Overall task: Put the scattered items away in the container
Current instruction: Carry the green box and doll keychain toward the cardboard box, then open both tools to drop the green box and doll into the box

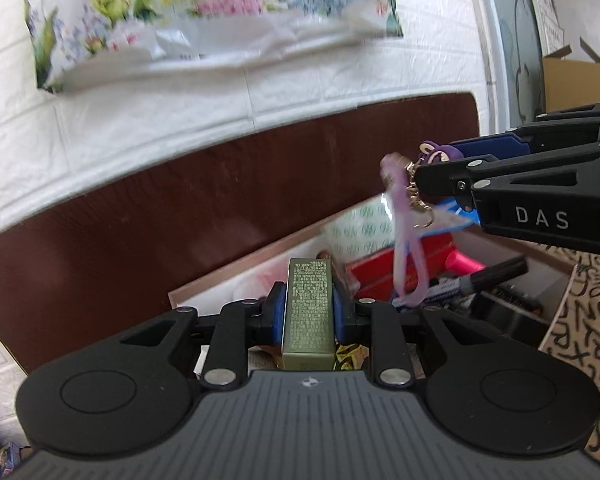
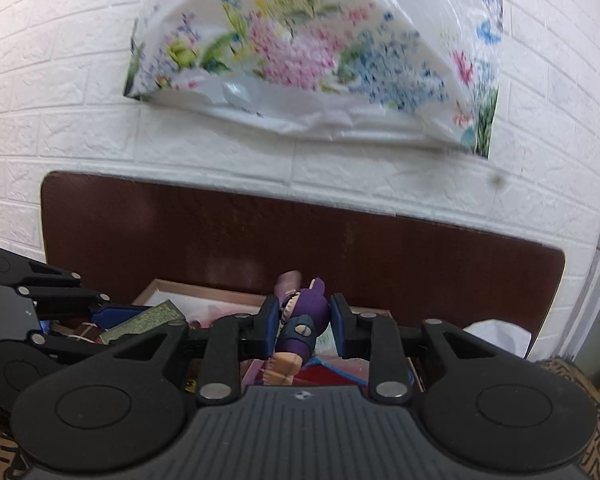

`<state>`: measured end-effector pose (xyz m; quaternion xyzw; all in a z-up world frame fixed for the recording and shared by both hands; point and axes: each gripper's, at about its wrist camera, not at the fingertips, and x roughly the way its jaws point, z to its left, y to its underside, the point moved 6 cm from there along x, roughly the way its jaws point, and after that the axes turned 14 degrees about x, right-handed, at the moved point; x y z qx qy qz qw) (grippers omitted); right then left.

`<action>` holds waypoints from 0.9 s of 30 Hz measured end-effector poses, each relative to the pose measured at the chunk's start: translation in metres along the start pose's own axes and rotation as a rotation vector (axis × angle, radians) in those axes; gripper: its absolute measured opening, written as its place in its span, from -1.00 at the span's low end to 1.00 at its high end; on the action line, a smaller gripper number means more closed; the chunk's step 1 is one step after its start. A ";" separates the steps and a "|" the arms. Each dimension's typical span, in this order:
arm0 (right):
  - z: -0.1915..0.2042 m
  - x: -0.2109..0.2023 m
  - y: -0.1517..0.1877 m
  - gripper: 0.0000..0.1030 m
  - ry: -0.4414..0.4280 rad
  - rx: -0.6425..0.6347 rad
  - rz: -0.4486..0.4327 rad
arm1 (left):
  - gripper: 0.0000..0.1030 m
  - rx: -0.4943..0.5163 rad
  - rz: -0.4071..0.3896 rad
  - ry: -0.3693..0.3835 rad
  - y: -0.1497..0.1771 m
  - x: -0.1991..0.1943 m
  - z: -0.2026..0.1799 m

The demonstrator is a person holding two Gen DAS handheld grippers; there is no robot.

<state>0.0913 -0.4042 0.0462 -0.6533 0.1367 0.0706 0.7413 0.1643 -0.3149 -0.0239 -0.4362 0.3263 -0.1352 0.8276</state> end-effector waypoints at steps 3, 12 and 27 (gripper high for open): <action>-0.007 0.012 0.009 -0.51 0.008 0.018 0.023 | -0.53 0.001 0.017 -0.001 0.004 0.006 -0.003; -0.013 0.035 0.024 -0.44 0.011 0.043 0.088 | 0.47 0.033 0.027 -0.066 0.009 0.009 -0.009; 0.009 0.000 0.010 0.28 -0.012 0.063 0.023 | 0.61 0.009 -0.031 -0.087 0.006 -0.038 0.009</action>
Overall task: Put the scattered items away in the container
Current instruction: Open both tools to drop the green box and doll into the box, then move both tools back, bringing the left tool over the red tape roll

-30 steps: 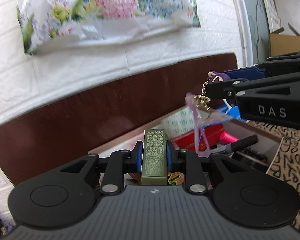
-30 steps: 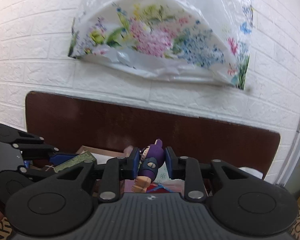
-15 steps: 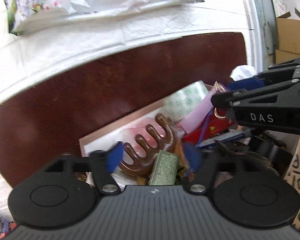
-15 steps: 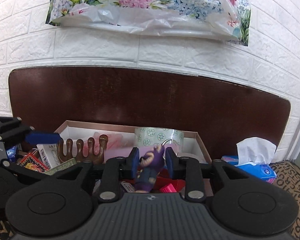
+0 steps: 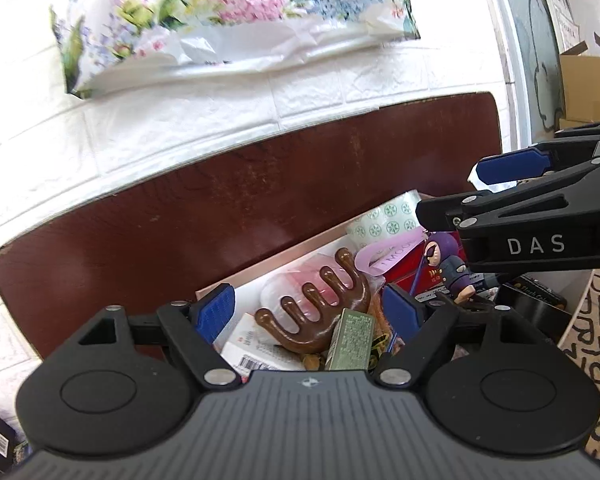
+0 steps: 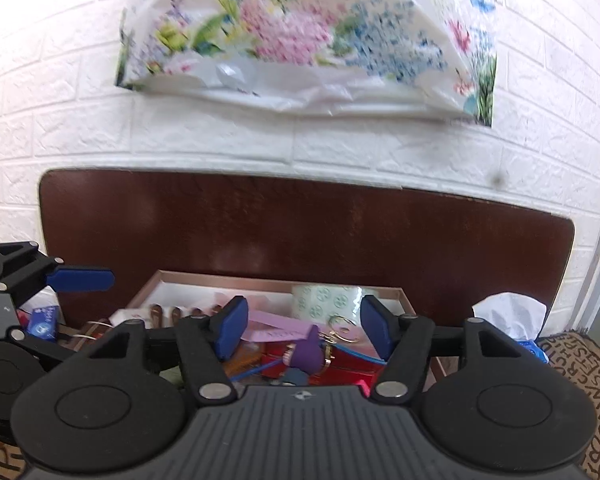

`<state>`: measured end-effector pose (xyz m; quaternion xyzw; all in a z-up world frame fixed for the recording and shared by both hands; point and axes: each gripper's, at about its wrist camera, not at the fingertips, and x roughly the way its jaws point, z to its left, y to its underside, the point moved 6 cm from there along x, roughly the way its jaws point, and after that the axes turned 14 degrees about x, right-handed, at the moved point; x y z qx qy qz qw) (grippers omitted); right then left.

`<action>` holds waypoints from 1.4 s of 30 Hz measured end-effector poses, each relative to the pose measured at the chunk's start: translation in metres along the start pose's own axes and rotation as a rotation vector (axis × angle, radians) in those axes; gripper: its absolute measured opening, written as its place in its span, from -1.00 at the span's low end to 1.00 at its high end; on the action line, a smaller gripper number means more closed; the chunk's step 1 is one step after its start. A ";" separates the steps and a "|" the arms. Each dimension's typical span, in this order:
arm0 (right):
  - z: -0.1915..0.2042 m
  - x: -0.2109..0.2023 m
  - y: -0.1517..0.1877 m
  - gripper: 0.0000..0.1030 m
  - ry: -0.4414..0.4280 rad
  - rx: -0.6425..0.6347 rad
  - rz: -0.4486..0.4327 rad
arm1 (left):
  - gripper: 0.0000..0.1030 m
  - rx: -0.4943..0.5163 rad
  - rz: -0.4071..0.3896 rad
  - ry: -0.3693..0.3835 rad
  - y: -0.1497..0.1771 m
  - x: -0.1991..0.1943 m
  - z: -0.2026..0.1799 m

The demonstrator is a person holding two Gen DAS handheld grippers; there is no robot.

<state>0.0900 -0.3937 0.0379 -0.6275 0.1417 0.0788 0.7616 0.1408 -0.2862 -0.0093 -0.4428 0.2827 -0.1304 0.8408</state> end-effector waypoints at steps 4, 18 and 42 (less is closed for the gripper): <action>0.019 -0.016 -0.001 0.40 -0.030 0.002 -0.012 | 0.61 -0.028 -0.020 0.003 0.005 -0.021 0.010; 0.111 -0.078 0.037 0.58 -0.199 0.033 -0.005 | 0.61 -0.091 0.018 -0.072 0.085 -0.102 0.050; 0.228 -0.041 0.112 0.74 -0.298 -0.006 0.157 | 0.61 -0.039 0.194 -0.227 0.204 -0.075 0.139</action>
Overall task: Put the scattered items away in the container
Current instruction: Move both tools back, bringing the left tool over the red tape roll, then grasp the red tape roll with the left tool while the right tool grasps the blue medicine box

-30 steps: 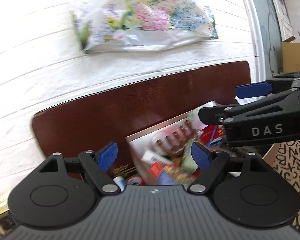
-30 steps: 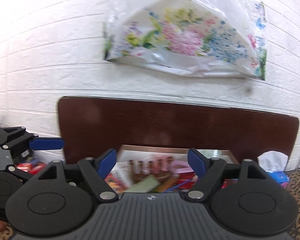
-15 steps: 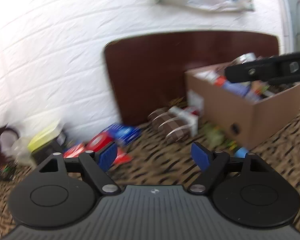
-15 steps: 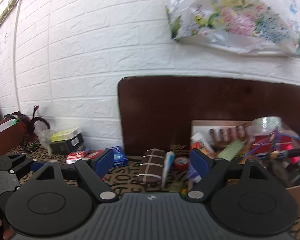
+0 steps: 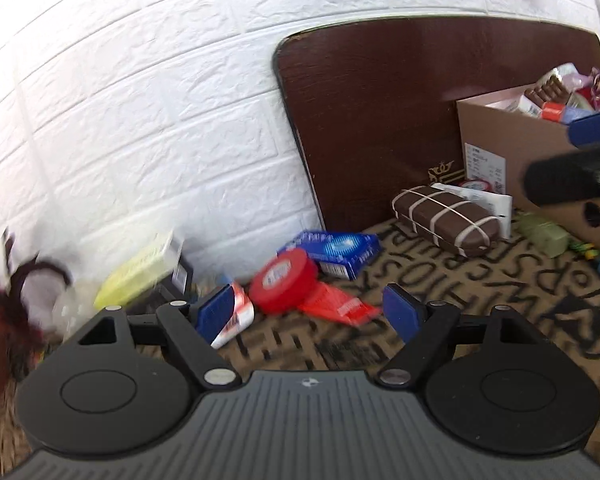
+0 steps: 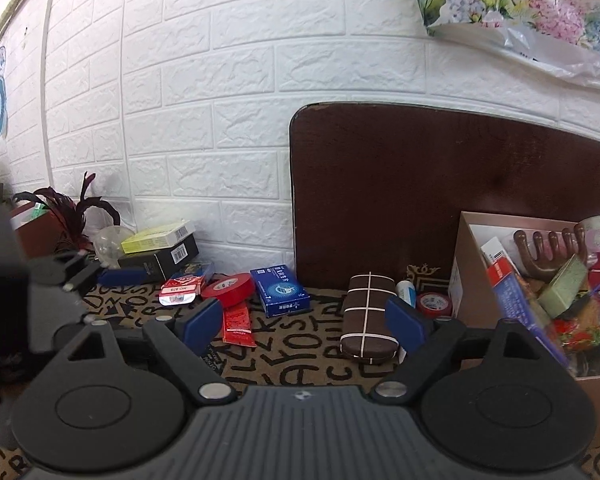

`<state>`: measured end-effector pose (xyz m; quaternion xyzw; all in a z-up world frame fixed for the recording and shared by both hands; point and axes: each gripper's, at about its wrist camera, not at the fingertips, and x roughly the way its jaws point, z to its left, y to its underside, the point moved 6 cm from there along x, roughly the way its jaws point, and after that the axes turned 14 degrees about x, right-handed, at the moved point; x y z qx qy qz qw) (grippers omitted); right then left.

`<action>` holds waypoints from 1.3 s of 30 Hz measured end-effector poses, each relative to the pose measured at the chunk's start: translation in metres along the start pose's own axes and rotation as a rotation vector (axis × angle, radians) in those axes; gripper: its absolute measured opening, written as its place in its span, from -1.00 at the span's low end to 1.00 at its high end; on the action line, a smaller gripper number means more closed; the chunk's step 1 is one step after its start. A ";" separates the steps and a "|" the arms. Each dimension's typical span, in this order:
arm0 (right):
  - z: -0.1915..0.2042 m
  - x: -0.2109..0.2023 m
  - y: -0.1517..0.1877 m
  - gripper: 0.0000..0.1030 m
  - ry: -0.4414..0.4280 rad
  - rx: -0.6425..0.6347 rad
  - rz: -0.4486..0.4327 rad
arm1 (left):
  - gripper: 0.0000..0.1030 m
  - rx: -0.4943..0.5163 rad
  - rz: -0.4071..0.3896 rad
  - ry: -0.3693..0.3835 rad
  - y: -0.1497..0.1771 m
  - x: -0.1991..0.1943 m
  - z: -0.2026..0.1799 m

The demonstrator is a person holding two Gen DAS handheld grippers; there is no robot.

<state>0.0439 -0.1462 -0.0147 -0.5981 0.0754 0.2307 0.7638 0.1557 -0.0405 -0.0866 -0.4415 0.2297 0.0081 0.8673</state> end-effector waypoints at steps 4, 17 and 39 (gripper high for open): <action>-0.006 0.011 0.001 0.76 0.014 0.010 0.011 | 0.61 0.042 -0.004 0.027 -0.003 0.032 0.008; -0.024 0.044 -0.003 0.79 0.033 0.037 0.019 | 0.43 0.067 0.048 0.141 0.023 0.082 0.005; -0.002 0.147 -0.011 0.80 -0.070 -0.054 0.121 | -0.39 -0.093 0.040 0.161 0.035 0.071 0.046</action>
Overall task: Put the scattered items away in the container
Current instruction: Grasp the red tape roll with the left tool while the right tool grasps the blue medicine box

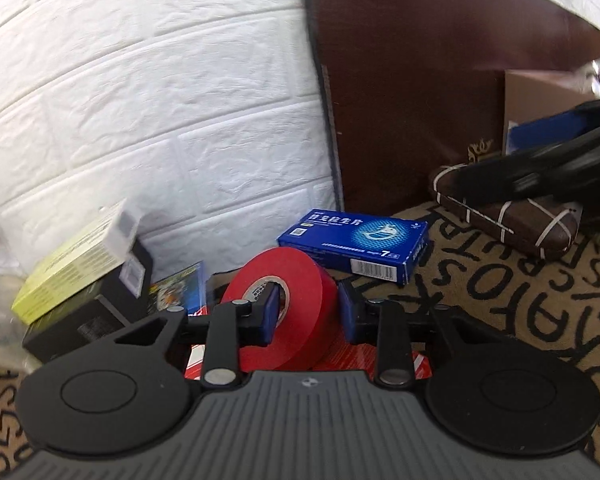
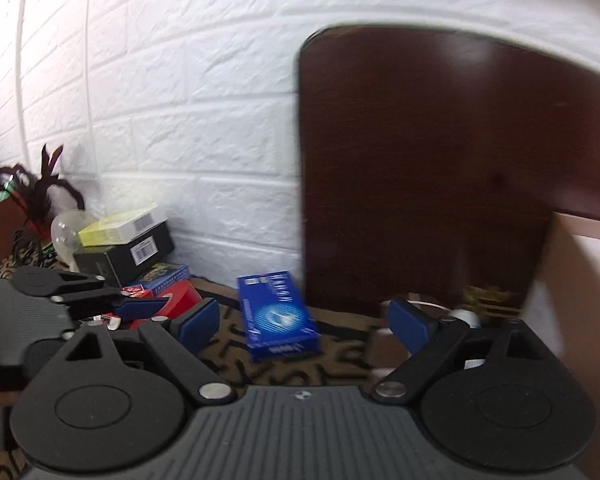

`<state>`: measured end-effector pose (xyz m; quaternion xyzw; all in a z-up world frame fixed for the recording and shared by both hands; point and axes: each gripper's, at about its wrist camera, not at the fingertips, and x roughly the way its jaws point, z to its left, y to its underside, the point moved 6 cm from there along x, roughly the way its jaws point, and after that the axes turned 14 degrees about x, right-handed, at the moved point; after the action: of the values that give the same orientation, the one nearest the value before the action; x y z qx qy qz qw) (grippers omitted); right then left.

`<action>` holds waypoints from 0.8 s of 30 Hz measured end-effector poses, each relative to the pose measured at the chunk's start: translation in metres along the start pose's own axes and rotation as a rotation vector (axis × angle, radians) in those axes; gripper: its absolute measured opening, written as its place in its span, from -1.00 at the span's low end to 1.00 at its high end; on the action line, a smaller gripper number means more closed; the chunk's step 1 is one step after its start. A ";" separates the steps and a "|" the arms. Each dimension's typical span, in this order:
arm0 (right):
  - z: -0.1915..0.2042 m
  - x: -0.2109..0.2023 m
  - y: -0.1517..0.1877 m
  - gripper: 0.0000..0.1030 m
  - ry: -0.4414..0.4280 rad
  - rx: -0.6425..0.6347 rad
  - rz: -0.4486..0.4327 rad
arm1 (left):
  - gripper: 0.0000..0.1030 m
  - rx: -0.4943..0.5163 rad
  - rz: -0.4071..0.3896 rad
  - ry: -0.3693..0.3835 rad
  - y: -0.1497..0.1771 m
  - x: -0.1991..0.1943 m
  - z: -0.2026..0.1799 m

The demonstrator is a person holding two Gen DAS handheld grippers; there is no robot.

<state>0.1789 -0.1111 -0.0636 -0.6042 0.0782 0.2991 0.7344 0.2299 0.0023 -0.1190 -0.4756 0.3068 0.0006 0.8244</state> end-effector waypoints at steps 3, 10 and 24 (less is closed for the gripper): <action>0.009 0.029 0.003 0.80 -0.010 -0.026 0.060 | -0.39 -0.021 -0.018 0.010 0.001 -0.007 0.005; 0.014 0.076 0.015 0.80 0.000 -0.062 0.157 | -0.39 -0.035 -0.035 0.018 0.002 -0.016 0.008; 0.016 0.097 0.021 0.12 0.004 -0.058 0.192 | -0.39 -0.049 -0.042 0.023 0.003 -0.014 0.009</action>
<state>0.2422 -0.0605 -0.1227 -0.6157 0.1285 0.3690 0.6843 0.2216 0.0149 -0.1109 -0.5020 0.3063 -0.0145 0.8087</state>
